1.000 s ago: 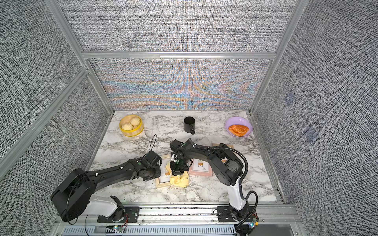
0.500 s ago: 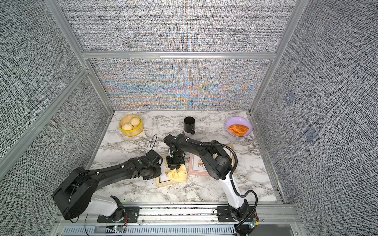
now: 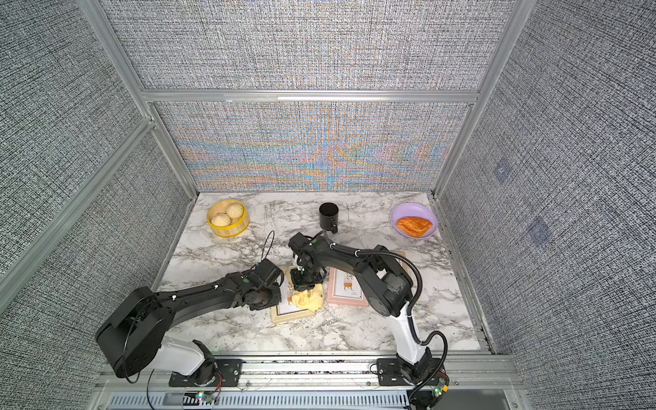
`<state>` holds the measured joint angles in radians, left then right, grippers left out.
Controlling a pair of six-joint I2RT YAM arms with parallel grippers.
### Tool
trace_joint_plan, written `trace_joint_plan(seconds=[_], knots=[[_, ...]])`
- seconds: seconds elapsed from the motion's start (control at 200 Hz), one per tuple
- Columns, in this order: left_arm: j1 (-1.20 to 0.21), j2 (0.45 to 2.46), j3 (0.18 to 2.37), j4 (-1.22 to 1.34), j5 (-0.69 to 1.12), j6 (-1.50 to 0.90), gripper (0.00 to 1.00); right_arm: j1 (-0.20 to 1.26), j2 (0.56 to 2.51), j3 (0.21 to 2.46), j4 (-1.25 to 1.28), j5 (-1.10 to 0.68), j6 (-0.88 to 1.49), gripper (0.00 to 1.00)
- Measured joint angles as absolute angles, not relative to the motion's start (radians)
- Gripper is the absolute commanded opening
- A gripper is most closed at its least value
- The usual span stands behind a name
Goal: Wipe the picture frame with a cloth
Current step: Wipe the dirt from the picture frame.
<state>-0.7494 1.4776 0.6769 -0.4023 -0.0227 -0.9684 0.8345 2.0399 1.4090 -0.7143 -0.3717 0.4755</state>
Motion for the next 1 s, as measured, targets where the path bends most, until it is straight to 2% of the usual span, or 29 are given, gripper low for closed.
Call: trace_joint_plan(seconds=[0.13, 0.255, 0.48, 0.616, 0.721, 0.836, 1.001], knots=[[-0.750, 1.495, 0.687, -0.410, -0.020, -0.957, 0.00, 0.876, 1.972, 1.290, -0.659, -0.388, 0.505, 0.00], [-0.750, 1.510, 0.701, -0.422, -0.019, -0.950, 0.00, 0.884, 1.983, 1.301, -0.665, -0.399, 0.529, 0.00], [-0.749, 1.525, 0.715, -0.408, -0.025, -0.952, 0.00, 0.818, 2.121, 1.565, -0.846, -0.411, 0.520, 0.00], [-0.746, 1.537, 0.715, -0.360, -0.027, -0.953, 0.00, 0.766, 2.222, 1.757, -0.870, -0.354, 0.491, 0.00], [-0.746, 1.537, 0.714, -0.351, -0.027, -0.953, 0.00, 0.741, 2.255, 1.814, -0.876, -0.342, 0.474, 0.00], [-0.746, 1.541, 0.716, -0.350, -0.028, -0.950, 0.00, 0.750, 2.238, 1.762, -0.849, -0.344, 0.462, 0.00], [-0.746, 1.541, 0.715, -0.348, -0.033, -0.946, 0.00, 0.820, 2.102, 1.520, -0.749, -0.387, 0.464, 0.00]])
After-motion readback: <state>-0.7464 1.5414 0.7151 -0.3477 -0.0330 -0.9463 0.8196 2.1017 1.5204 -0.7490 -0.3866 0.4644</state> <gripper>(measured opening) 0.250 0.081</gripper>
